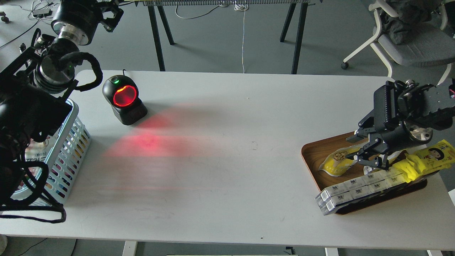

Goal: Scan snack and place in basket
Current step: 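Grasp the yellow snack packet with the right gripper, then lift the packet and carry it toward the table center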

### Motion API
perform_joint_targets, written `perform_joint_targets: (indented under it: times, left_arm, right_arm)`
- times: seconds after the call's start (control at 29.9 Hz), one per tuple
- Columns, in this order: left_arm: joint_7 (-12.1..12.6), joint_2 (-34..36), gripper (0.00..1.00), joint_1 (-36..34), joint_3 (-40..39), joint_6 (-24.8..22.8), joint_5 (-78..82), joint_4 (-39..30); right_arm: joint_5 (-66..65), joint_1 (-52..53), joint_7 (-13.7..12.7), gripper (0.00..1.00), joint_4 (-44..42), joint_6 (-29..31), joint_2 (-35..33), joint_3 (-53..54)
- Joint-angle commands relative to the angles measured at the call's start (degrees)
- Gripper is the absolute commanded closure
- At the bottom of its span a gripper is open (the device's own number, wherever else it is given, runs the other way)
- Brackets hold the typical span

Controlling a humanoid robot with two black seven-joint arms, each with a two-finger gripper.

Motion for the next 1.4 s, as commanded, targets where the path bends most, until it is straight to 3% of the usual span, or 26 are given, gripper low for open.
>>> perform_joint_targets:
  times: [0.0,0.07,0.27,0.87,1.37]
  left_arm:
    - [0.26,-0.01,0.00,0.00,0.00,0.22,0.04,0.08]
    - [0.44,0.07,0.00,0.00,0.09,0.31,0.04,0.17]
    - [0.09,-0.10,0.00,-0.09,1.93,0.22,0.04,1.48]
    - [0.09,-0.10,0.00,-0.26,2.02,0.13,0.04,1.66]
    - [0.18,0.16,0.00,-0.79,2.02,-0.22,0.04,1.66]
  right_arm:
    - [0.02,-0.17,0.00,0.82,-0.12,0.00,0.08,-0.01]
    - [0.11,-0.17,0.00,0.90,-0.29,0.00,0.08,0.08]
    - [0.55,-0.26,0.00,0.99,-2.13,-0.08,0.34,0.43]
    - [6.34,3.87,0.00,0.99,-1.96,0.00,1.57,8.06]
    - [21.11,4.14,0.00,1.00,-5.74,-0.08,22.13,15.02]
